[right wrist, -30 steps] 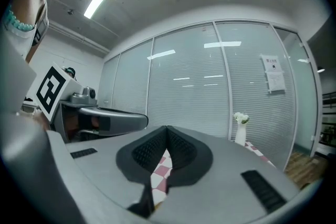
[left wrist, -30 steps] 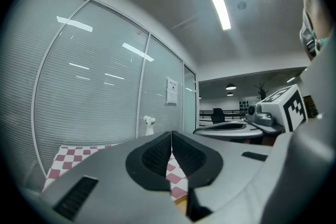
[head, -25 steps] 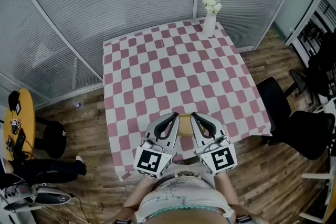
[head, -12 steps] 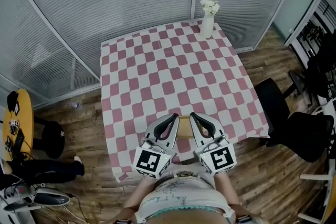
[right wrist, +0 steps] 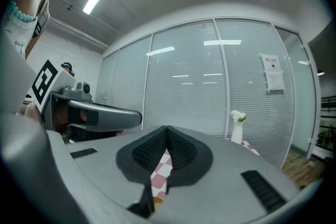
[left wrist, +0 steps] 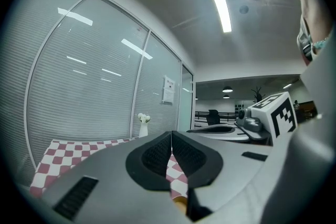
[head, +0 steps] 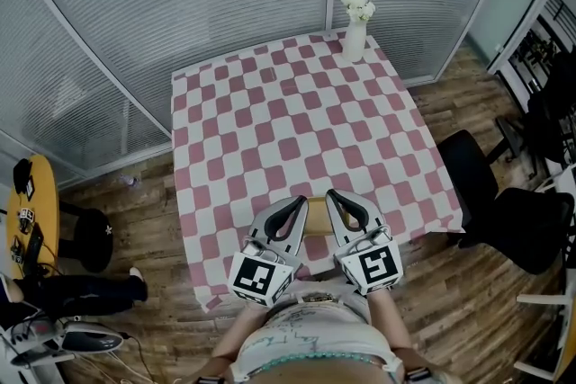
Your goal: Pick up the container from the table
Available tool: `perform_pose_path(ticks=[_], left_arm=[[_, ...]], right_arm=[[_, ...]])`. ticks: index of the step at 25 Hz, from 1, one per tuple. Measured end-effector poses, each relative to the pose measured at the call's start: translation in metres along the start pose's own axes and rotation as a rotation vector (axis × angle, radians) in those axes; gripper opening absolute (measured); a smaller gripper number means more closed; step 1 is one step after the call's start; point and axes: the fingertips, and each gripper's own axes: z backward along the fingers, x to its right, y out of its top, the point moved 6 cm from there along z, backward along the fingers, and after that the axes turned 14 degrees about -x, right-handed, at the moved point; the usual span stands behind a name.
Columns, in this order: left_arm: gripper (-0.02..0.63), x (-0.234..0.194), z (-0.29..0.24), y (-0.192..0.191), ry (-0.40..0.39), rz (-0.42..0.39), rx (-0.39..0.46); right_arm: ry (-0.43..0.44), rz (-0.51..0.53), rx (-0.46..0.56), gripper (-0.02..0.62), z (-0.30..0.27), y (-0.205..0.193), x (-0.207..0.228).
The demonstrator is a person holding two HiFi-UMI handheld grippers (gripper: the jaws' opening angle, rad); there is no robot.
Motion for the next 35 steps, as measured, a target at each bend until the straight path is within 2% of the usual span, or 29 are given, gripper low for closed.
perform_pose_path(ticks=[4, 10, 16, 25, 35], left_arm=[[0.017, -0.002, 0.000, -0.005, -0.002, -0.001, -0.035], [0.017, -0.002, 0.002, -0.012, -0.010, 0.012, -0.038], [0.017, -0.003, 0.005, -0.015, -0.009, 0.015, -0.049], [0.017, -0.009, 0.008, -0.021, 0.000, 0.033, -0.075], [0.017, -0.015, 0.012, -0.030, 0.015, 0.045, -0.095]], right_arm=[[-0.007, -0.015, -0.034, -0.007, -0.008, -0.013, 0.005], [-0.013, -0.045, -0.105, -0.006, -0.016, -0.035, 0.009], [-0.026, -0.027, -0.182, -0.006, -0.023, -0.056, 0.013], [-0.036, -0.075, -0.289, -0.006, -0.030, -0.095, 0.029], [-0.053, -0.066, -0.421, -0.007, -0.037, -0.138, 0.041]])
